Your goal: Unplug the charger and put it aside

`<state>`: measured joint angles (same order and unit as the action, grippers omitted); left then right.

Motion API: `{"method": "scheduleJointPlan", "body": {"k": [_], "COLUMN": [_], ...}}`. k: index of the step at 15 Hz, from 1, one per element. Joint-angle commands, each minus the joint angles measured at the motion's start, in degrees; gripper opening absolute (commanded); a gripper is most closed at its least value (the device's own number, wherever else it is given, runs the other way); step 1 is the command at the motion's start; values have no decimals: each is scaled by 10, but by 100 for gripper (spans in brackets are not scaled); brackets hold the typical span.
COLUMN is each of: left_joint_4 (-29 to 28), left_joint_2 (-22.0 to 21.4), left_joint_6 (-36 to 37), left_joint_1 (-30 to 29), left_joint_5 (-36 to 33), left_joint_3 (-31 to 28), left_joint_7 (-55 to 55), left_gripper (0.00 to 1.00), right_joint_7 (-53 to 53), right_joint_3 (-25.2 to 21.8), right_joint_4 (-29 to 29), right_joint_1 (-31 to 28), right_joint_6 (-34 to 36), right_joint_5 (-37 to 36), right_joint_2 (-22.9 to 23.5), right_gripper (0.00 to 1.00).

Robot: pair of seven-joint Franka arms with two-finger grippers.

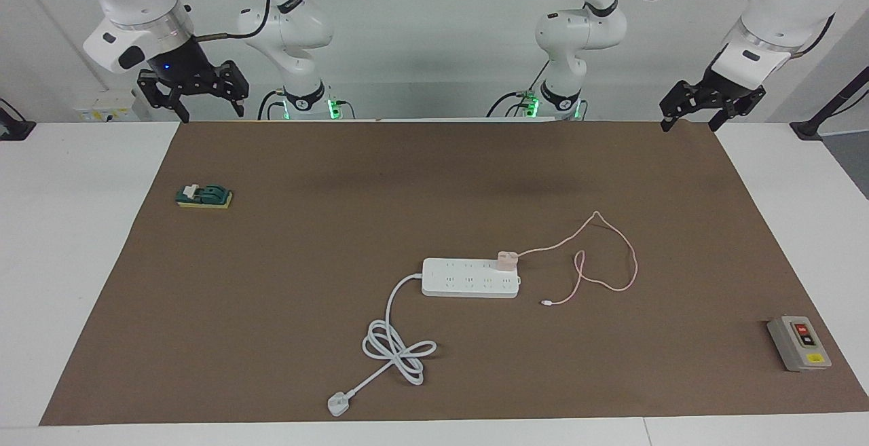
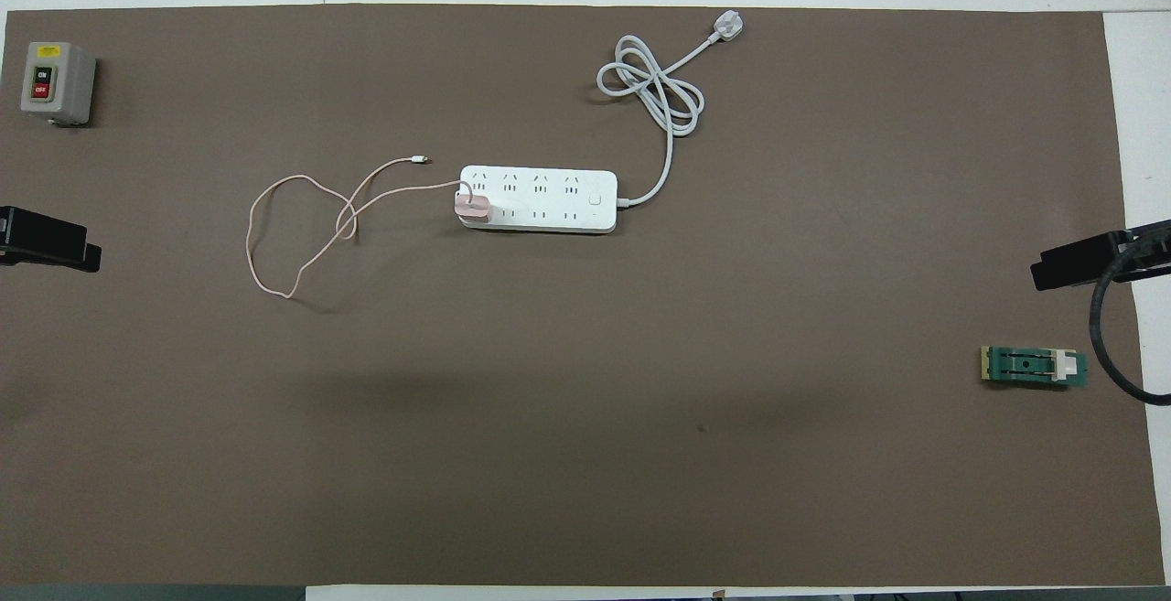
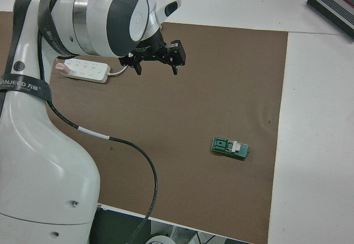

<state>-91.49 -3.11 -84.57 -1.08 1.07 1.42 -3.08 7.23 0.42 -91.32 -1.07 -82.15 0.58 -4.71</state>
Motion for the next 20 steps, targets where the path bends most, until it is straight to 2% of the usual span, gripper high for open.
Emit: {"method": "scheduleJointPlan", "body": {"k": [1, 4, 8, 14, 18, 20], "left_joint_4": [-15, -15, -15, -15, -15, -15], "left_joint_2": [-15, -15, -15, -15, -15, -15], "left_joint_6": [3, 3, 3, 3, 3, 3], "left_joint_1": [-2, -2, -2, -2, -2, -2], "left_joint_5": [-2, -2, -2, -2, -2, -2], "left_joint_3": [-1, -1, -1, -1, -1, -1], "left_joint_7": [-3, -3, -3, -3, -3, -3], "left_gripper": [100, 100, 100, 100, 100, 100], "right_joint_7": [13, -3, -133, -401, -582, -645], "right_joint_3": [4, 5, 11, 11, 11, 11], "right_joint_4": [-14, -21, -38, -78, -78, -78], "right_joint_1": [-8, -4, 2, 30, 34, 57], "right_joint_6": [-1, -9, -27, -70, -123, -158], "right_joint_5": [-3, -2, 11, 127, 232, 270], "right_joint_2": [-13, -14, -12, 16, 76, 109], "right_gripper": [100, 100, 100, 100, 100, 100]}}
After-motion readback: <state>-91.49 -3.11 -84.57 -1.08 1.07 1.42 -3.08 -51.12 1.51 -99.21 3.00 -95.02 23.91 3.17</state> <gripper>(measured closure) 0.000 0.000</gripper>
